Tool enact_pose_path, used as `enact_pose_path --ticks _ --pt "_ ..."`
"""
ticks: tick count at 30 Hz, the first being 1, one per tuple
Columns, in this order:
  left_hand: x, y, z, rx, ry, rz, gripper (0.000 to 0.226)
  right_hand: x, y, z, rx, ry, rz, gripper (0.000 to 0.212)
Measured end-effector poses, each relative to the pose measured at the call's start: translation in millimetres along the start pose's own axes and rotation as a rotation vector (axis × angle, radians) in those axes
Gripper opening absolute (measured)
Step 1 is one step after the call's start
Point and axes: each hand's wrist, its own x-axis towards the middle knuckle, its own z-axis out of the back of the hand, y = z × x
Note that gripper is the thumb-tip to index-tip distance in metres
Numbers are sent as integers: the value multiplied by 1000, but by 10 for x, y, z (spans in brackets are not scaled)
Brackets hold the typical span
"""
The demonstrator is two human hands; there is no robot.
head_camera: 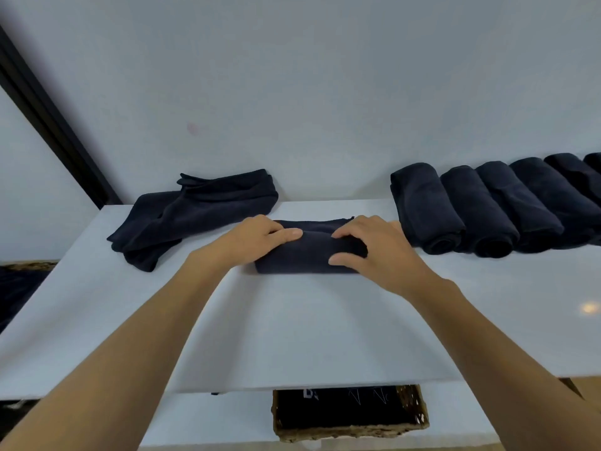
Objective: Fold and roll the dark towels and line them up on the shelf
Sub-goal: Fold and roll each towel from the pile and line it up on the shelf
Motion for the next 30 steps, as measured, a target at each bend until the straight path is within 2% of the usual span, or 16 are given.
enact_pose_path --ticks 3,5,7,9,12,14,15,17,19,21,23,24,25,26,28,30 --pt "-59 42 -6 51 -271 -123 34 266 -59 45 71 106 -125 26" --pt "-140 92 -34 206 -336 -255 46 452 -90 87 138 205 -231 24" --pt "-151 130 -63 294 -278 -270 57 594 -94 120 226 290 -304 24" --pt "-49 136 -25 324 -220 -219 59 705 -61 126 218 288 -327 18" --pt "147 93 89 335 -125 -143 53 697 50 49 -67 56 -157 9" --pt "233 74 152 291 -76 -123 47 536 102 -49 -121 -71 10 19" --pt "263 70 175 256 -48 -125 44 454 109 -81 -122 -71 46 28" --pt "307 49 219 149 14 -109 40 412 66 -131 -185 11 59 48" --pt "352 -22 241 113 45 -50 43 505 26 -123 -224 68 42 52" --pt "379 -65 188 273 -93 12 38 664 8 -66 -144 105 0 46" --pt "275 -102 57 369 -479 32 28 807 -17 7 -16 178 -94 38" --pt "180 -119 -26 291 -628 41 25 866 -46 28 36 208 -144 35" --pt "97 -135 -114 163 -676 77 26 915 -73 41 81 227 -190 33" --pt "47 -156 -208 34 -627 140 30 951 -86 55 123 240 -240 33" --pt "63 -246 -410 -167 -411 242 38 988 -95 70 206 248 -334 41" --pt "159 -395 -544 -333 -365 252 44 969 -112 66 274 239 -415 48"
